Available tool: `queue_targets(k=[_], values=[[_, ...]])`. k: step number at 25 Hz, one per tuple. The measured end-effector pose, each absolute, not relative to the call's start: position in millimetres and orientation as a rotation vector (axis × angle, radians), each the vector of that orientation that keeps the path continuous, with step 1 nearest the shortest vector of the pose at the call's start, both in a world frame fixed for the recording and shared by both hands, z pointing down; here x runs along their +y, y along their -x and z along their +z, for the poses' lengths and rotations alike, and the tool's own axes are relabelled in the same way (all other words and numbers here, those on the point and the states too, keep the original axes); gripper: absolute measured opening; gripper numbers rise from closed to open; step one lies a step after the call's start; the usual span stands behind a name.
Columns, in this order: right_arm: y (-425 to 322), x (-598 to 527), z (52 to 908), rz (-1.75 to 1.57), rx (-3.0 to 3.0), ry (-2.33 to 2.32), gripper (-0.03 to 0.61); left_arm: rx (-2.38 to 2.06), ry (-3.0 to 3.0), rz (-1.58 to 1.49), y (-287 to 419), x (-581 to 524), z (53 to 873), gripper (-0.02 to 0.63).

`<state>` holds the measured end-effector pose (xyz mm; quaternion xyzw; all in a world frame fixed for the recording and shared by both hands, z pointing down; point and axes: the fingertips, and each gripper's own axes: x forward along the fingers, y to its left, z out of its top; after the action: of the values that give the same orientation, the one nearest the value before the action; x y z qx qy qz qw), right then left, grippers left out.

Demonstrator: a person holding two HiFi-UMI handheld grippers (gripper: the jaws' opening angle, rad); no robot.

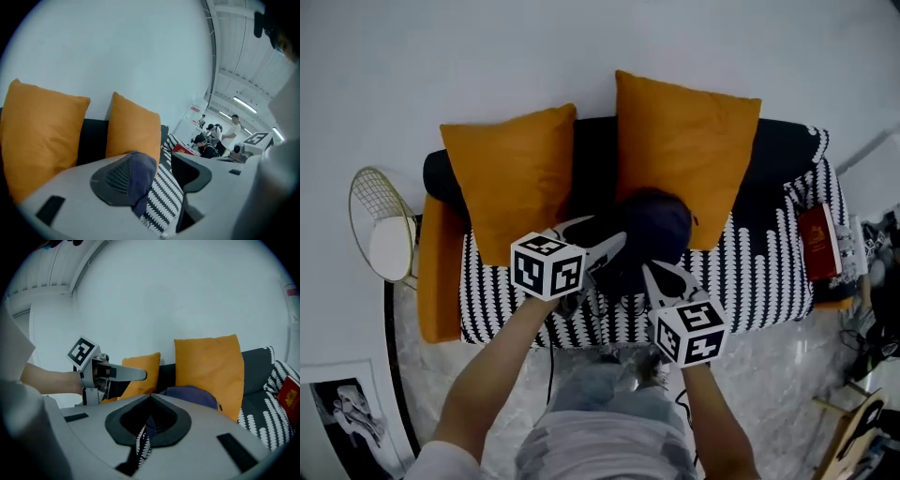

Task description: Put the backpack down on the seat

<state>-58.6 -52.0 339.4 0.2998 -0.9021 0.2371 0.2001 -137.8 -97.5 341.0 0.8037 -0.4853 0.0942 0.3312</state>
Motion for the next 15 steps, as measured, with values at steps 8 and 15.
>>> queue_targets(k=[8, 15], values=[[33, -36, 297, 0.605, -2.578, -0.812, 0.002, -1.428, -2.059, 0.211, 102, -62, 299, 0.165], [6, -22, 265, 0.546, -2.614, -0.771, 0.002, -1.529, -1.996, 0.151, 62, -30, 272, 0.156]])
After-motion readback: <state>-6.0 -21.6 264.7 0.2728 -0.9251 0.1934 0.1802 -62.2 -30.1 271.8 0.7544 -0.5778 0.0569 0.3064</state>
